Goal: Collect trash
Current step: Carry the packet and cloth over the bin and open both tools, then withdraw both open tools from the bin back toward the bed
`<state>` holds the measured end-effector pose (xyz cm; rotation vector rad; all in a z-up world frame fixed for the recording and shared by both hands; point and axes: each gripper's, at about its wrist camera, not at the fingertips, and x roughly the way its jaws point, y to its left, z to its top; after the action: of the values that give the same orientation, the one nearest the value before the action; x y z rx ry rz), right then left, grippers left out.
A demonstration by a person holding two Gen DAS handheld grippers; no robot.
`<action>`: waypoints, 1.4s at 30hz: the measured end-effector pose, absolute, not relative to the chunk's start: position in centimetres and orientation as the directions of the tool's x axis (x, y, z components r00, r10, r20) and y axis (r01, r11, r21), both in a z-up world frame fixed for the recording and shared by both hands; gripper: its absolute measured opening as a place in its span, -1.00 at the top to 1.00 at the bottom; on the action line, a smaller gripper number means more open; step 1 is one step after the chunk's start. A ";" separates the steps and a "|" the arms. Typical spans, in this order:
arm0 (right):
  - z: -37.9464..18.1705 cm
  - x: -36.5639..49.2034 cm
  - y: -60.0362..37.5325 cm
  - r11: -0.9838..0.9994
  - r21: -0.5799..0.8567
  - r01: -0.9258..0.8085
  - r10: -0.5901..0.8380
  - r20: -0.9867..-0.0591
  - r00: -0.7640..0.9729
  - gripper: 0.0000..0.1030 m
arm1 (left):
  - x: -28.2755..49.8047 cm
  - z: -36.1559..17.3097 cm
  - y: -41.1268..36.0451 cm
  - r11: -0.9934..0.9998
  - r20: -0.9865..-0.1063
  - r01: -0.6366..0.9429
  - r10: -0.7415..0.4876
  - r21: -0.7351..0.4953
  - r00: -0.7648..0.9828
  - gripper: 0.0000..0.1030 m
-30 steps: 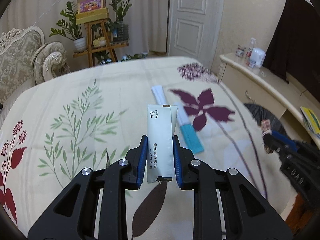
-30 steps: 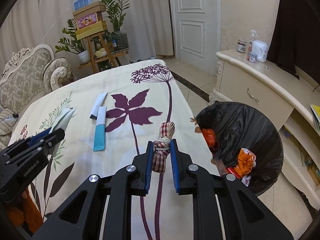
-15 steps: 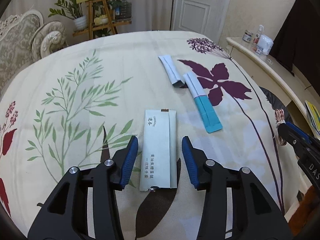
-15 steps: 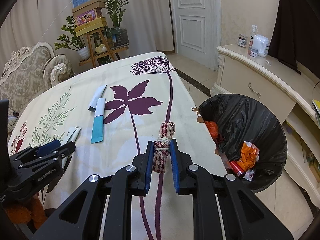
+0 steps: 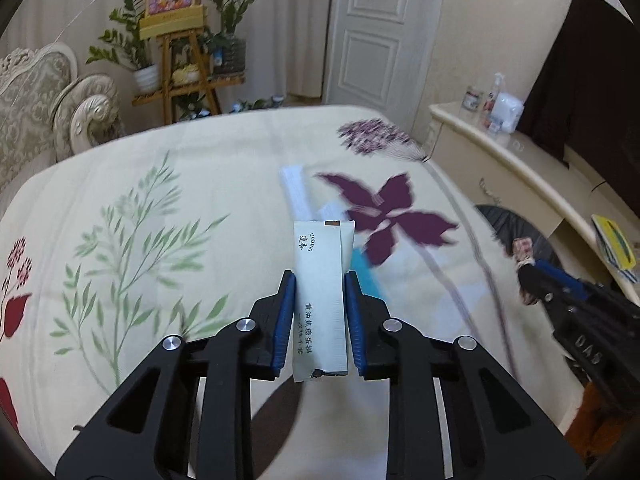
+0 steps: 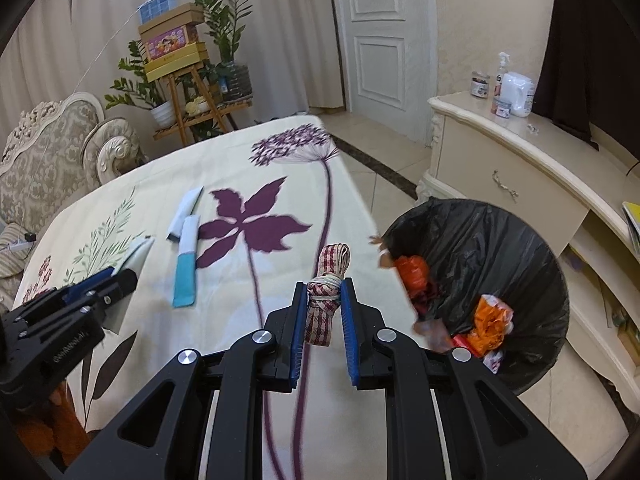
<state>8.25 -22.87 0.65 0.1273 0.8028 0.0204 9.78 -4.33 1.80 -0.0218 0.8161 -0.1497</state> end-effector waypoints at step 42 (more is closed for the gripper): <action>-0.6 9.8 -38.7 0.936 0.111 0.333 -0.161 -0.708 0.687 0.32 | 15.1 0.5 -25.2 0.921 -0.735 0.389 -0.278 -0.022 0.618 -0.12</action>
<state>9.80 -38.67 -0.58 0.2392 0.7658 -0.2793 15.13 -25.21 0.45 0.1449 0.8192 -0.3850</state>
